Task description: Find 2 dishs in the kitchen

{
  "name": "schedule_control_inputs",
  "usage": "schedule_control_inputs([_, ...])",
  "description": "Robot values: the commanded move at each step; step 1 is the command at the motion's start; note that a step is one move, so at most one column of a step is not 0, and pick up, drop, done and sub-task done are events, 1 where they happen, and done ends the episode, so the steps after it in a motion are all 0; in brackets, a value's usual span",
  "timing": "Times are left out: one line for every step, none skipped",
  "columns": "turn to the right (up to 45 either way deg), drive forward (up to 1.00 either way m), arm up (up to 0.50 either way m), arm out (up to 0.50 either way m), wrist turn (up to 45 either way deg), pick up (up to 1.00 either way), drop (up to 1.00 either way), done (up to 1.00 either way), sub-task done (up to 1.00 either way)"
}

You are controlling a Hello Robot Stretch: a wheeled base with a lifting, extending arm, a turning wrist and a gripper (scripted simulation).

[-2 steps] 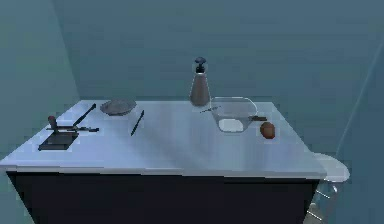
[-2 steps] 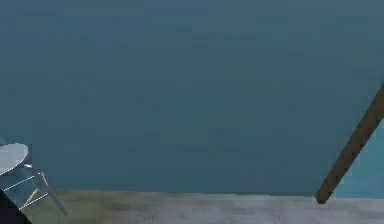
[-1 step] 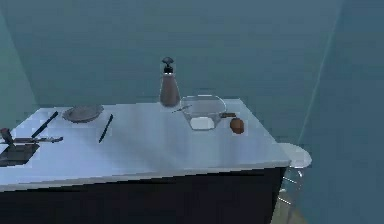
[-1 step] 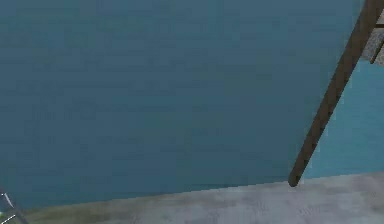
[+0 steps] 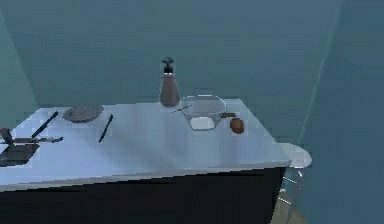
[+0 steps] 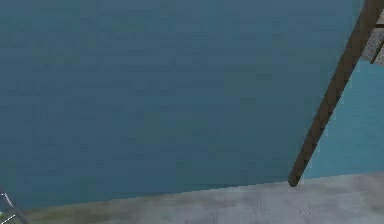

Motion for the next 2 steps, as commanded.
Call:
schedule_control_inputs([-6.0, 0.00, 0.00, 0.00, 0.0, 0.00, 0.00, 0.00, 0.00])
schedule_control_inputs([0.0, 0.20, 0.00, 0.00, 0.0, 0.00, 0.00, 0.00, 0.00])
